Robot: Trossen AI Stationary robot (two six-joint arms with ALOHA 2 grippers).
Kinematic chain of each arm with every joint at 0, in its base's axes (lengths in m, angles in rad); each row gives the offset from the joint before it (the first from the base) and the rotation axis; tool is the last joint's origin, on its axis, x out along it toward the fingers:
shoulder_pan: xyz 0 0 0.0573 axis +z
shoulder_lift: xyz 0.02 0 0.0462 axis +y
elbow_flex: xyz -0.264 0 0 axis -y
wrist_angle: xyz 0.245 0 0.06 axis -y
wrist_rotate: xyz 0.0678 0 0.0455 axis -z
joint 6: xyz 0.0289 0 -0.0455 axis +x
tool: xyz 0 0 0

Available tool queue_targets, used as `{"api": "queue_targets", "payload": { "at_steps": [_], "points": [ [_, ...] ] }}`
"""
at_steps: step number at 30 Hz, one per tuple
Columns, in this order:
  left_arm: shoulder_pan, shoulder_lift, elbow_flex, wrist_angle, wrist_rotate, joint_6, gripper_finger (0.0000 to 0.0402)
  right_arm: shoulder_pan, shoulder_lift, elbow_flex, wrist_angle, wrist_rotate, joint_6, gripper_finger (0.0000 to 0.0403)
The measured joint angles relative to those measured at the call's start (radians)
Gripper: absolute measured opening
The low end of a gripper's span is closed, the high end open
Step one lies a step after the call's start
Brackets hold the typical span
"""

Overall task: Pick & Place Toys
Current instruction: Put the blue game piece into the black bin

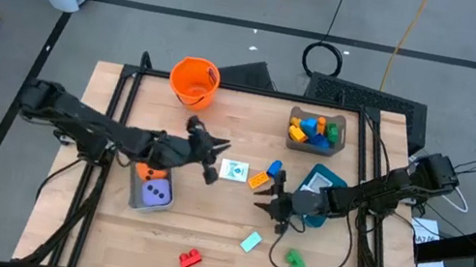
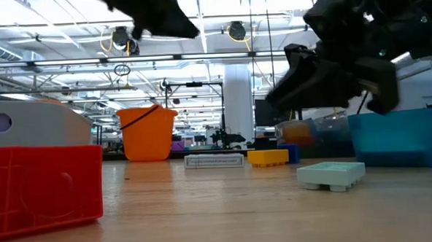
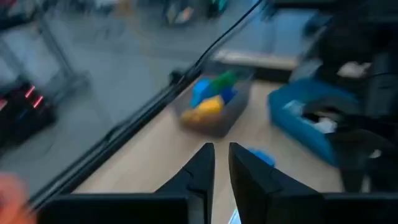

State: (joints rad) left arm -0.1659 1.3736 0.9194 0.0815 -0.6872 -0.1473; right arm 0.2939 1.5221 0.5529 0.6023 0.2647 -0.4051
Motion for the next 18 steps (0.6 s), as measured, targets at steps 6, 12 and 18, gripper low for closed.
{"api": "queue_targets", "payload": {
  "at_steps": [6, 12, 18],
  "points": [
    [0.041, 0.073, -0.221, 0.687, 0.144, 0.265, 0.0058, -0.001, 0.0, 0.0, 0.116, 0.2, 0.093, 0.0137],
    [0.11, 0.108, -0.237, 0.804, 0.166, 0.355, 0.0058, -0.042, -0.023, 0.035, 0.163, 0.219, 0.125, 0.0125],
    [0.203, 0.106, -0.208, 0.813, 0.348, 0.326, 0.0058, -0.22, -0.125, 0.164, -0.178, -0.054, 0.339, 0.0088]
  ]
}}
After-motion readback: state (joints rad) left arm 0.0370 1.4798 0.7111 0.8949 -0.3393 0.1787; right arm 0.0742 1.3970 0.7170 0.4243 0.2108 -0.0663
